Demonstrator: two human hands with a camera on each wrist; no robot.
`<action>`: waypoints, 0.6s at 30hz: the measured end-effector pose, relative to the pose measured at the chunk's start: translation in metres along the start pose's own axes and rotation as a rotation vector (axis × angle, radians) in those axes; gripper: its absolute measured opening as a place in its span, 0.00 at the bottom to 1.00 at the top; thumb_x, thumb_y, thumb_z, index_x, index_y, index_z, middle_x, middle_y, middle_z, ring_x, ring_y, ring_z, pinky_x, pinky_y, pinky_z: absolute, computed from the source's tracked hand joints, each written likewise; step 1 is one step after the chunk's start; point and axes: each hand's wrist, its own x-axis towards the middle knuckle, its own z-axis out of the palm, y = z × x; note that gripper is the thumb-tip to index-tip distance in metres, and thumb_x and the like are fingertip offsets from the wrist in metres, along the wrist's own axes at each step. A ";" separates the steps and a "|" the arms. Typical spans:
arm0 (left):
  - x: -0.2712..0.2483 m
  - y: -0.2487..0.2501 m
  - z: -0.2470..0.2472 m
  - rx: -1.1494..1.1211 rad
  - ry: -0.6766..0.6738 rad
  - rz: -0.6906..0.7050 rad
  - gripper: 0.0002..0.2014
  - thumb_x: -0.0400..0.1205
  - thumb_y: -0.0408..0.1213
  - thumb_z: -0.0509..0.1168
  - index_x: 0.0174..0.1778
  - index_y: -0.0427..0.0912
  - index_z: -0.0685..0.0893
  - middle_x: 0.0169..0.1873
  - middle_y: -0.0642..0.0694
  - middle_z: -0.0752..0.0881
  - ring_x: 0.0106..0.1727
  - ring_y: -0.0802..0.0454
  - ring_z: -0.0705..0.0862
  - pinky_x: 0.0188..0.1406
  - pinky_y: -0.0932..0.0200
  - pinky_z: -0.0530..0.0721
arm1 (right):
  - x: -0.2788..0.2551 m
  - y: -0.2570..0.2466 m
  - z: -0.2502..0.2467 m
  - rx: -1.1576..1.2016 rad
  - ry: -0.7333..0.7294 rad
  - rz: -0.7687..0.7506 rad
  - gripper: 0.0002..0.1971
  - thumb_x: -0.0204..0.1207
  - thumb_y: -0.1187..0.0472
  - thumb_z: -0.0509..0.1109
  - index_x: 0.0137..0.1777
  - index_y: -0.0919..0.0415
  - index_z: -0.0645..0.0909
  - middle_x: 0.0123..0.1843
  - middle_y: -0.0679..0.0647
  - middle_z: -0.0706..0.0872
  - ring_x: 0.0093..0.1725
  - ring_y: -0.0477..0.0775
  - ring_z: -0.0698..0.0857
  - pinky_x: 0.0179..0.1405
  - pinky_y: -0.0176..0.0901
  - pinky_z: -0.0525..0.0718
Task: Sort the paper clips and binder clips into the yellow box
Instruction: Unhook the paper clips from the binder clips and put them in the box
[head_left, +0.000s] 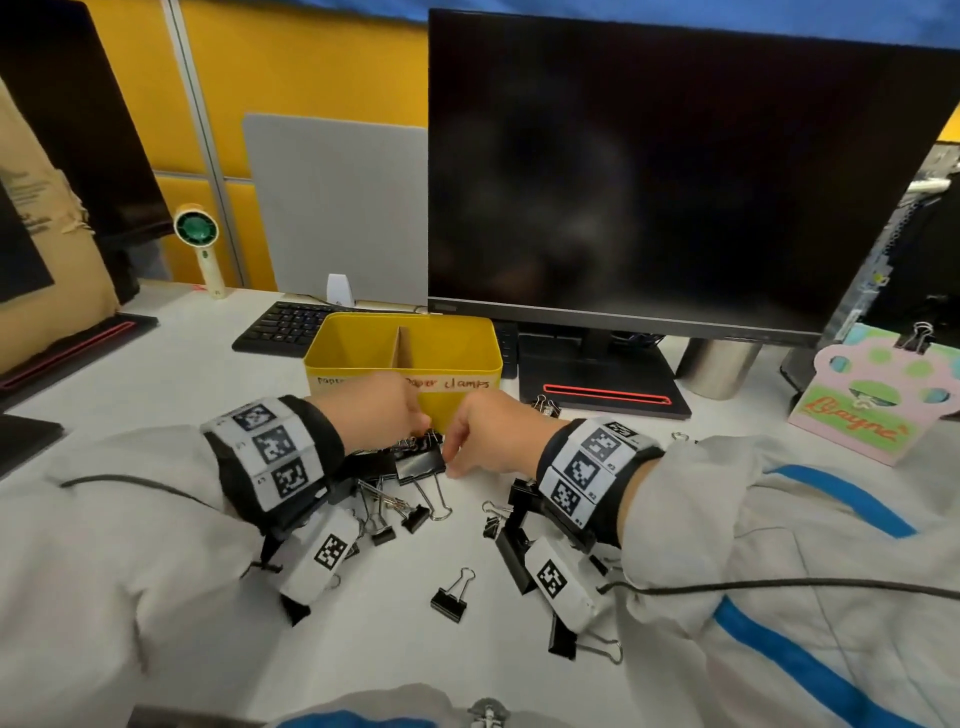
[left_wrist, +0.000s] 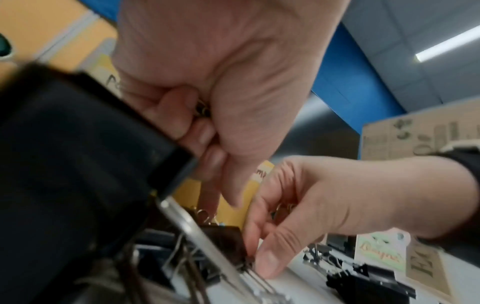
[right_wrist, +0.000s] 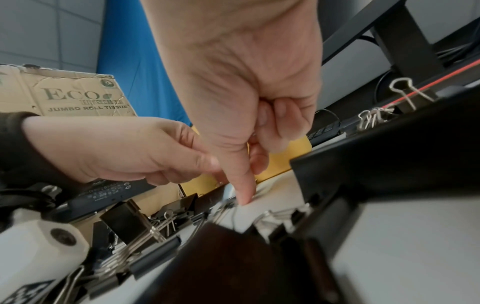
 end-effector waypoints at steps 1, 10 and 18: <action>-0.001 0.000 0.001 0.050 0.007 0.020 0.12 0.82 0.51 0.70 0.45 0.47 0.93 0.38 0.49 0.89 0.38 0.53 0.84 0.35 0.59 0.82 | 0.001 -0.001 0.001 0.000 -0.007 0.009 0.06 0.71 0.62 0.82 0.47 0.59 0.93 0.47 0.53 0.92 0.48 0.52 0.89 0.45 0.41 0.86; -0.001 -0.010 -0.003 0.149 -0.018 0.060 0.09 0.75 0.46 0.79 0.48 0.48 0.94 0.44 0.51 0.91 0.45 0.51 0.86 0.41 0.60 0.83 | -0.002 0.005 -0.008 -0.097 -0.050 0.018 0.06 0.79 0.60 0.72 0.40 0.58 0.85 0.43 0.56 0.87 0.42 0.54 0.84 0.41 0.44 0.84; -0.001 0.014 -0.019 -1.337 -0.296 -0.306 0.18 0.90 0.50 0.57 0.38 0.44 0.75 0.25 0.52 0.69 0.20 0.60 0.64 0.09 0.71 0.60 | -0.020 0.023 -0.038 1.514 -0.144 0.199 0.12 0.76 0.61 0.51 0.30 0.55 0.66 0.27 0.50 0.67 0.21 0.46 0.59 0.18 0.35 0.55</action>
